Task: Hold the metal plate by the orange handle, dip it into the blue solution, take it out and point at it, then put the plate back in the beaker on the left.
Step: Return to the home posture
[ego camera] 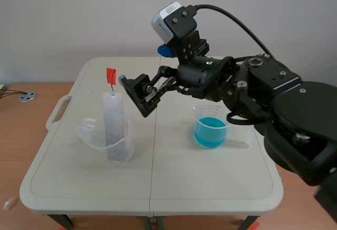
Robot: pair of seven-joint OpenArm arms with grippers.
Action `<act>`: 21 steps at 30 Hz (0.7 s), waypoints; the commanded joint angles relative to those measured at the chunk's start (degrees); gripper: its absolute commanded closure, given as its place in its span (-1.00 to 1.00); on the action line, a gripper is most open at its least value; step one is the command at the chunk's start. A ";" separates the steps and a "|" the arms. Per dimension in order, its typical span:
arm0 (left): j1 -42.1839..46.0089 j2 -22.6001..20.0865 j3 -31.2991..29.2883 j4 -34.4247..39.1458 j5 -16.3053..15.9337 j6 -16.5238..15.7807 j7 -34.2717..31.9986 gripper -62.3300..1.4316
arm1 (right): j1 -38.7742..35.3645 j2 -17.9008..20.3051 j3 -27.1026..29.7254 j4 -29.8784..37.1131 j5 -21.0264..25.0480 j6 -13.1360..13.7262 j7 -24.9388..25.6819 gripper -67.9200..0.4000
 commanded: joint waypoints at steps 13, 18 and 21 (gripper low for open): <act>3.69 -2.99 -14.60 23.43 -1.90 4.72 -4.85 -1.00 | -14.78 18.27 3.48 16.94 10.38 -2.84 3.72 -0.95; 2.36 -9.77 -14.60 28.68 -7.56 4.22 -5.05 -1.00 | -21.81 21.51 10.47 21.94 10.40 -2.80 4.59 -0.95; 0.04 -13.40 -14.56 30.01 -10.97 3.89 -5.11 -1.00 | -26.01 22.03 15.34 24.17 10.38 -2.49 4.57 -0.95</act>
